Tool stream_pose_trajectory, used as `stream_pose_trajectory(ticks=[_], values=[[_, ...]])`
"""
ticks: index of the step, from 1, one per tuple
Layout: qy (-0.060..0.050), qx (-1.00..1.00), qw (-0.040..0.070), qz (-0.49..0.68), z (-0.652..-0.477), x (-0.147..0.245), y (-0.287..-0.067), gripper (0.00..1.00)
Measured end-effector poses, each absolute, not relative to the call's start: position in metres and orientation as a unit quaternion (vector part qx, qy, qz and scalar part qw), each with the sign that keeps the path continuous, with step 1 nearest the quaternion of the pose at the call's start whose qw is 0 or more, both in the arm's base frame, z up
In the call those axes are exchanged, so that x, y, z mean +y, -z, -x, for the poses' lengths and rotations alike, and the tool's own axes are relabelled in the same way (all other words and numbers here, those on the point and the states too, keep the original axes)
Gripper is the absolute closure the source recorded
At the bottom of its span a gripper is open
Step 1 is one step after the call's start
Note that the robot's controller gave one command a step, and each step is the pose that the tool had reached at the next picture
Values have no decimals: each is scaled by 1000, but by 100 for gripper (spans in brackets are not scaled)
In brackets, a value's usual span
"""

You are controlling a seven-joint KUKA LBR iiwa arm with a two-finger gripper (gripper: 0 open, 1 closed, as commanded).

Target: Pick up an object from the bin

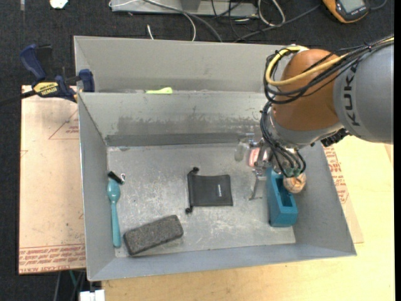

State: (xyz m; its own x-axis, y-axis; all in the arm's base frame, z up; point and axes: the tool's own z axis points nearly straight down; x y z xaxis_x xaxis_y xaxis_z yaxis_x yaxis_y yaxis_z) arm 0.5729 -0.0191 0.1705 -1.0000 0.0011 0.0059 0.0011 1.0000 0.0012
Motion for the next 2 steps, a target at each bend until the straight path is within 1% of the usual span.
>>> stream_pose_trajectory(ticks=[1, 2], values=[[0, -1000, -1, 0, -575, -19, -174, 0], [1, -1000, -4, 0, -581, 18, -116, 0]])
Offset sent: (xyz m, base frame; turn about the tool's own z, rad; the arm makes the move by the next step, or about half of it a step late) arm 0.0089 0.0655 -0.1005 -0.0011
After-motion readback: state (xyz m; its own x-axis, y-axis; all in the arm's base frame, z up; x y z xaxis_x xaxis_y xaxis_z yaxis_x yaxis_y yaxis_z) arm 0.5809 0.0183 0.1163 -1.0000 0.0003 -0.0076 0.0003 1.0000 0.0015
